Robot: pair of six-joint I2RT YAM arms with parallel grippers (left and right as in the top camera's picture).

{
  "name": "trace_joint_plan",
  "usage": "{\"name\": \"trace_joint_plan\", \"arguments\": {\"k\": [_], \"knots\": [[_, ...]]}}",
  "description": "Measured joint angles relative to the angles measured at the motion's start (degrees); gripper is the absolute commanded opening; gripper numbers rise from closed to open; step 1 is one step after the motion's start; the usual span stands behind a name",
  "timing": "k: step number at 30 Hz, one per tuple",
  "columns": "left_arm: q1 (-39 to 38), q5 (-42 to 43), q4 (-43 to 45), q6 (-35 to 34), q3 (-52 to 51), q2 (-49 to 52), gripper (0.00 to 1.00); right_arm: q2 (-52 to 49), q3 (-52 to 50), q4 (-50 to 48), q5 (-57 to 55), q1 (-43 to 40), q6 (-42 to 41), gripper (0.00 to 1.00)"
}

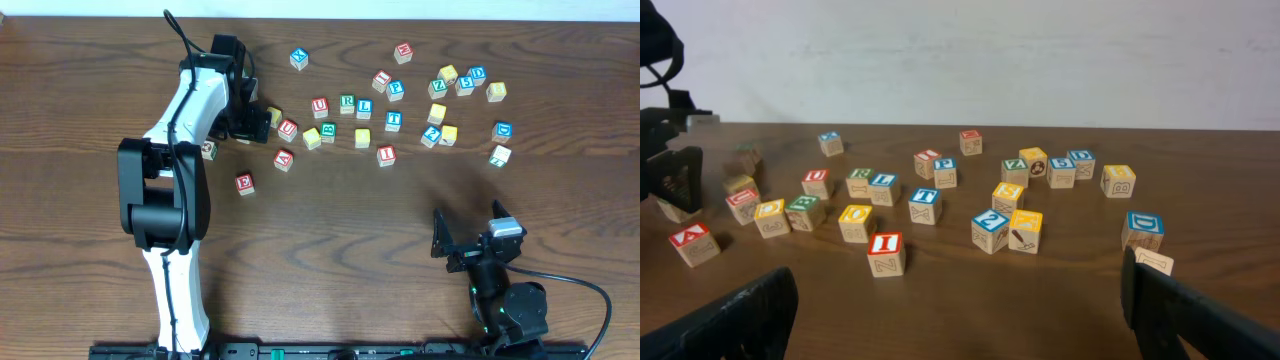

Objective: Spell out NEURIPS
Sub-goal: 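Lower the left gripper onto the green N block and close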

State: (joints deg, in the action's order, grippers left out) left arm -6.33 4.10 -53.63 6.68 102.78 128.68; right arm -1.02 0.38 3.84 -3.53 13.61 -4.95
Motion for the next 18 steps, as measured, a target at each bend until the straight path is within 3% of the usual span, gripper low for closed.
{"name": "trace_joint_plan", "arguments": {"k": [18], "knots": [[0.00,0.00,2.32,0.98,-0.24,0.00,0.97,0.02,0.00,0.00,-0.02,0.00,0.00,0.99]]}}
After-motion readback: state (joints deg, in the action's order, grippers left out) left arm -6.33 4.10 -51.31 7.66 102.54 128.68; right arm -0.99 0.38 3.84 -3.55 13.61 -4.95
